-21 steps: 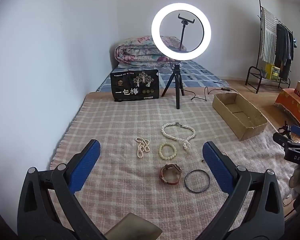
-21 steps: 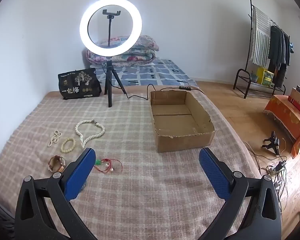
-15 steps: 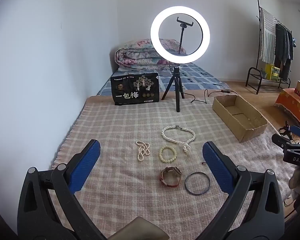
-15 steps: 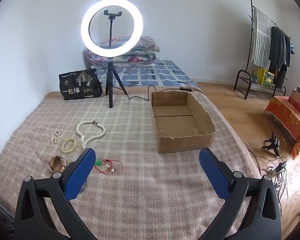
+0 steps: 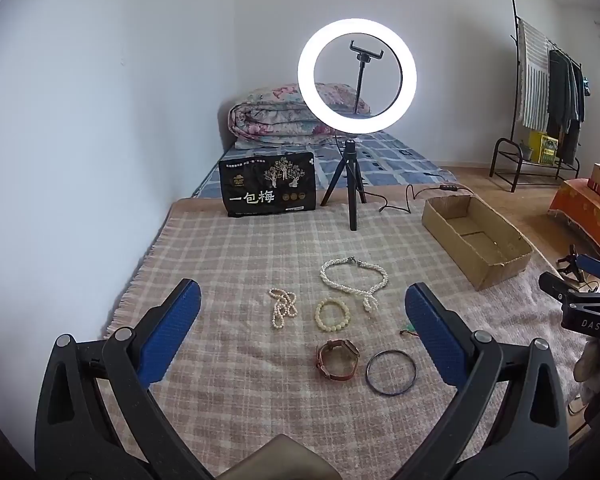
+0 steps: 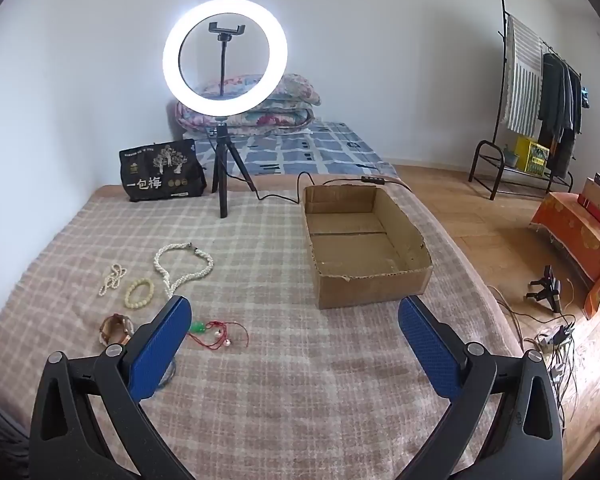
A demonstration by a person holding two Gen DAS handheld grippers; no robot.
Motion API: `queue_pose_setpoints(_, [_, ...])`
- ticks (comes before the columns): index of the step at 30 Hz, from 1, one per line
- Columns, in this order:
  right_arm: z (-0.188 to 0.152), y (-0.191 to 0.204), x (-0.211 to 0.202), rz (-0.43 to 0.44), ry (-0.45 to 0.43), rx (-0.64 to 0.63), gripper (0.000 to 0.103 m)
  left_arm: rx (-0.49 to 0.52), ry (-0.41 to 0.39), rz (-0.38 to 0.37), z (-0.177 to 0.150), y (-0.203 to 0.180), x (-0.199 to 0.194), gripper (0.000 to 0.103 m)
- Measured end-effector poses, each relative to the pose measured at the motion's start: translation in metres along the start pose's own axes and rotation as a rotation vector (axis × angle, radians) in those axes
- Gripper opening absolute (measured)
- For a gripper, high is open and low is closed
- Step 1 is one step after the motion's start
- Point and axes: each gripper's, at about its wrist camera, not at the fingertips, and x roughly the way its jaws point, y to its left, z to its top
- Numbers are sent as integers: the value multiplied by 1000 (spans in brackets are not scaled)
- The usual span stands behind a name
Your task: Organize jewelry
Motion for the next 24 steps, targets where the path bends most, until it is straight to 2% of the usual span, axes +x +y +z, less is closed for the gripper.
queue_pose_setpoints(24, [0, -2, 0, 0, -1, 4, 102, 2, -4, 1, 2, -1, 0, 103])
